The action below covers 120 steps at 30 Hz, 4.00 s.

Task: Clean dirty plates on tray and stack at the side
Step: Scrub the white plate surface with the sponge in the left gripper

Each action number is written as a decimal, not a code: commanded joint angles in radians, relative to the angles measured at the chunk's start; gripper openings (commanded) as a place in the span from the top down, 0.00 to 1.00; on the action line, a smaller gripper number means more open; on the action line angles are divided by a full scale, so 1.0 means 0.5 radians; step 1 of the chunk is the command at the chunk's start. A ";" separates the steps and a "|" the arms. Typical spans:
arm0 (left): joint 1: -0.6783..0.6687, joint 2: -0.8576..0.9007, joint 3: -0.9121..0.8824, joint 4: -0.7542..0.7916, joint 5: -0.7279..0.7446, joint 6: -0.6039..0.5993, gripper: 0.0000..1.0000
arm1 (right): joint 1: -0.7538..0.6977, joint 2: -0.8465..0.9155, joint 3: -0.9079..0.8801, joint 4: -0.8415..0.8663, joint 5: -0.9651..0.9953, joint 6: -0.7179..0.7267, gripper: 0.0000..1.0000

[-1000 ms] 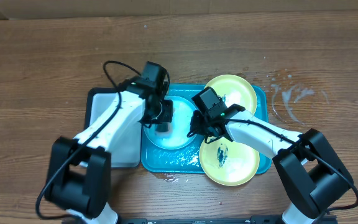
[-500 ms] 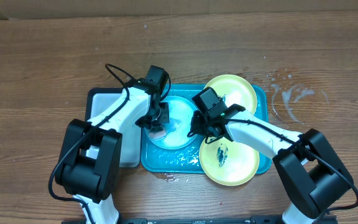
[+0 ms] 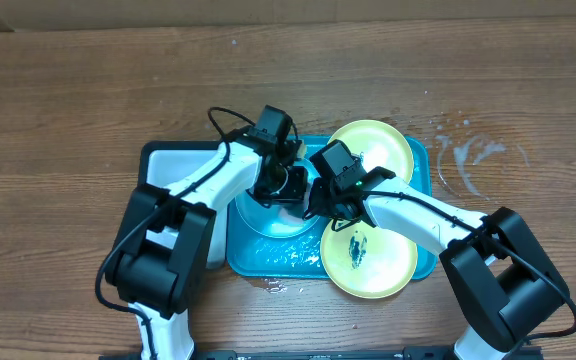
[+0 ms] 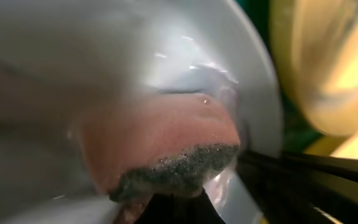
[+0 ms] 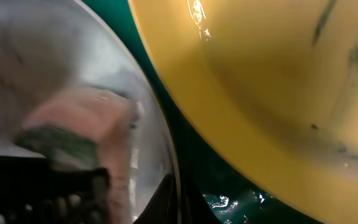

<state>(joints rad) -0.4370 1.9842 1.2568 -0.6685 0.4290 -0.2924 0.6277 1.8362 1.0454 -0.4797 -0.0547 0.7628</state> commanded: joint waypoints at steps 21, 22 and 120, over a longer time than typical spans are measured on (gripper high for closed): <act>0.314 0.087 0.009 0.047 -0.763 -0.375 0.96 | 0.025 0.022 -0.002 0.008 -0.050 -0.006 0.96; 0.314 0.086 0.019 0.003 -0.813 -0.375 0.96 | 0.025 0.022 -0.002 0.008 -0.050 -0.006 0.96; 0.071 0.331 1.155 -1.176 -0.617 0.114 0.96 | 0.025 0.022 -0.002 0.007 -0.050 -0.008 0.96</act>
<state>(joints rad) -0.4278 2.1643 1.7691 -1.2282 0.0975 -0.2584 0.6353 1.8393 1.0454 -0.4667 -0.0860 0.7593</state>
